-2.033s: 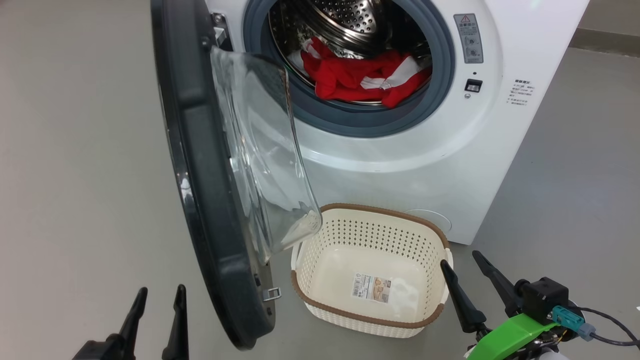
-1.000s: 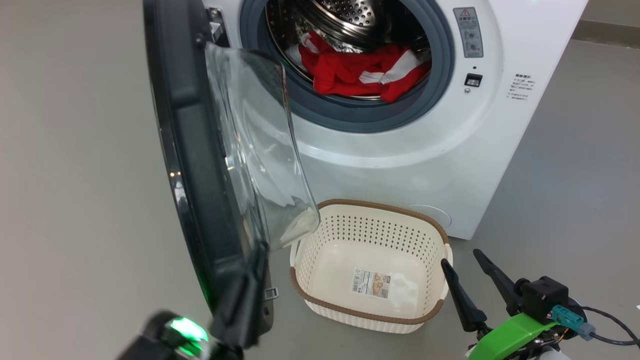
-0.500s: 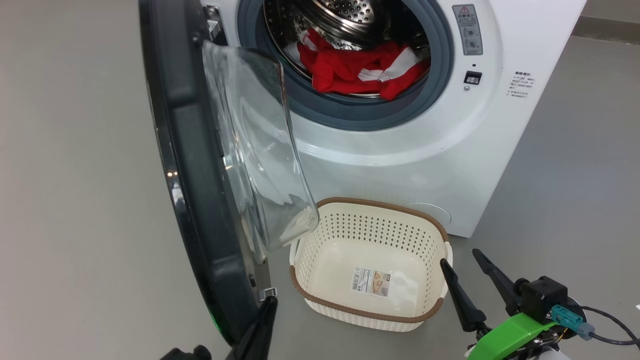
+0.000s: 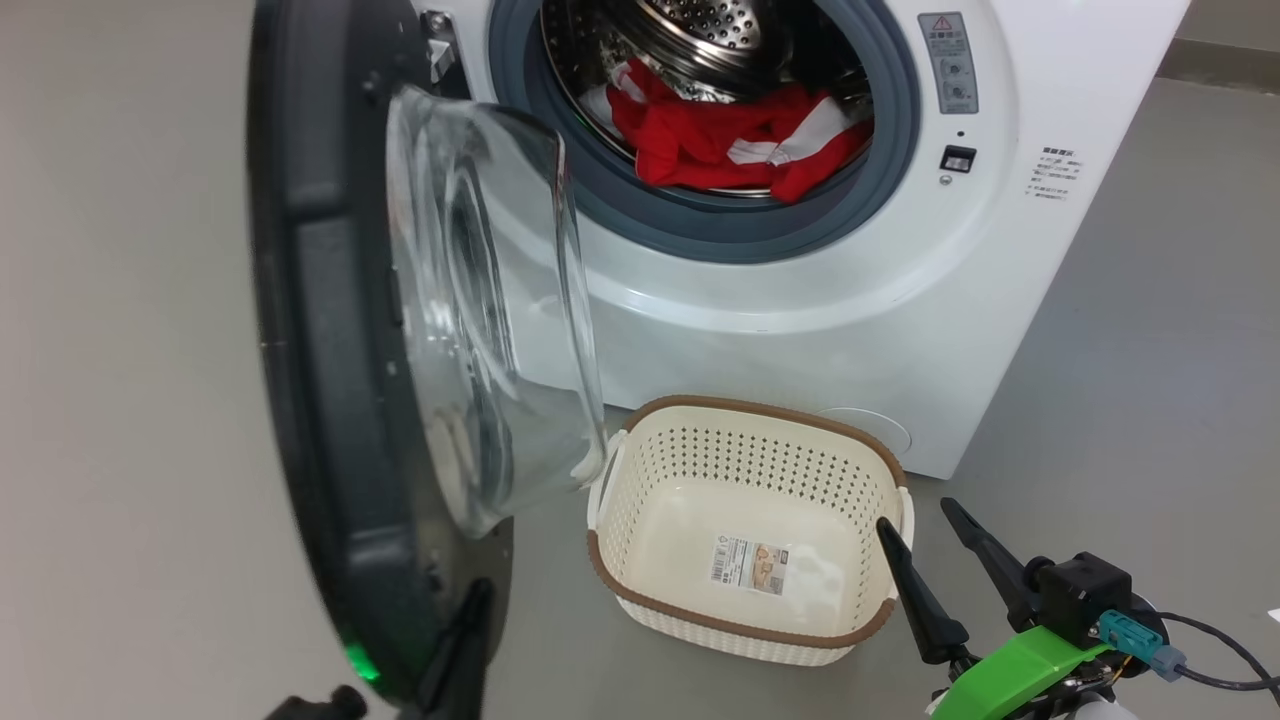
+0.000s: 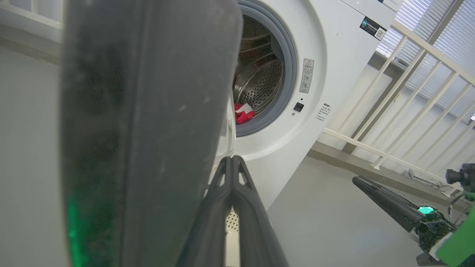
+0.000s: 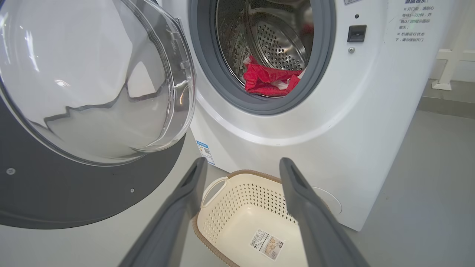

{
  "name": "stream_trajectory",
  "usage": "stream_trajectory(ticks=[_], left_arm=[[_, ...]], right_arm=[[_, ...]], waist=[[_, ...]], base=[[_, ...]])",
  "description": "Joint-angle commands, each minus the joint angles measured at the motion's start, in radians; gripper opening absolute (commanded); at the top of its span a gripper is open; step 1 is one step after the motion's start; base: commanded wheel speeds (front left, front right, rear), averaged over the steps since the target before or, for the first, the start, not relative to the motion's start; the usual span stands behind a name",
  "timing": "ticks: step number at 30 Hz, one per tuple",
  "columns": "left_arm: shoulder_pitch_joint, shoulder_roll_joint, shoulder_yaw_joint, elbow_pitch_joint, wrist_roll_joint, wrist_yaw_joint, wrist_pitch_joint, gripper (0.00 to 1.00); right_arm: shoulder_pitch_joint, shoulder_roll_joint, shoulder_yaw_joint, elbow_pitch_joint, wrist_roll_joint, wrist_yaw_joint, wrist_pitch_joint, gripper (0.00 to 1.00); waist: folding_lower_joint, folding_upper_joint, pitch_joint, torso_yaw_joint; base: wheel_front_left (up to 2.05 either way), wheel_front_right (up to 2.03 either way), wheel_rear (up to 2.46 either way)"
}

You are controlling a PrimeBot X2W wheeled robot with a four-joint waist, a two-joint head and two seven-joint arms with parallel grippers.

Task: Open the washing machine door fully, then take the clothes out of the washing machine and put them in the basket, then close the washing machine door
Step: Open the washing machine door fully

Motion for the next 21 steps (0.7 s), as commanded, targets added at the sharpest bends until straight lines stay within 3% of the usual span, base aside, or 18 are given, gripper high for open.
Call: stream_trajectory(ticks=[1,11,21], left_arm=[[-0.022,0.01,0.072,-0.03,0.001,0.026,-0.01,0.0],[-0.019,0.007,0.26,-0.019,0.022,0.055,-0.01,0.0],[-0.102,0.026,0.443,0.063,0.051,0.03,-0.01,0.0]], right_arm=[[-0.019,0.0,0.024,-0.024,-0.01,0.002,-0.012,1.0],[-0.024,0.002,0.026,-0.021,-0.009,0.002,-0.012,1.0],[-0.035,-0.002,0.028,-0.028,-0.012,0.002,-0.012,1.0]], waist=[[0.0,0.0,0.003,0.007],[0.0,0.0,0.009,0.032],[0.0,0.0,0.035,0.032]], base=[[0.0,0.0,0.0],[0.0,0.0,0.0],[0.0,0.0,0.0]])
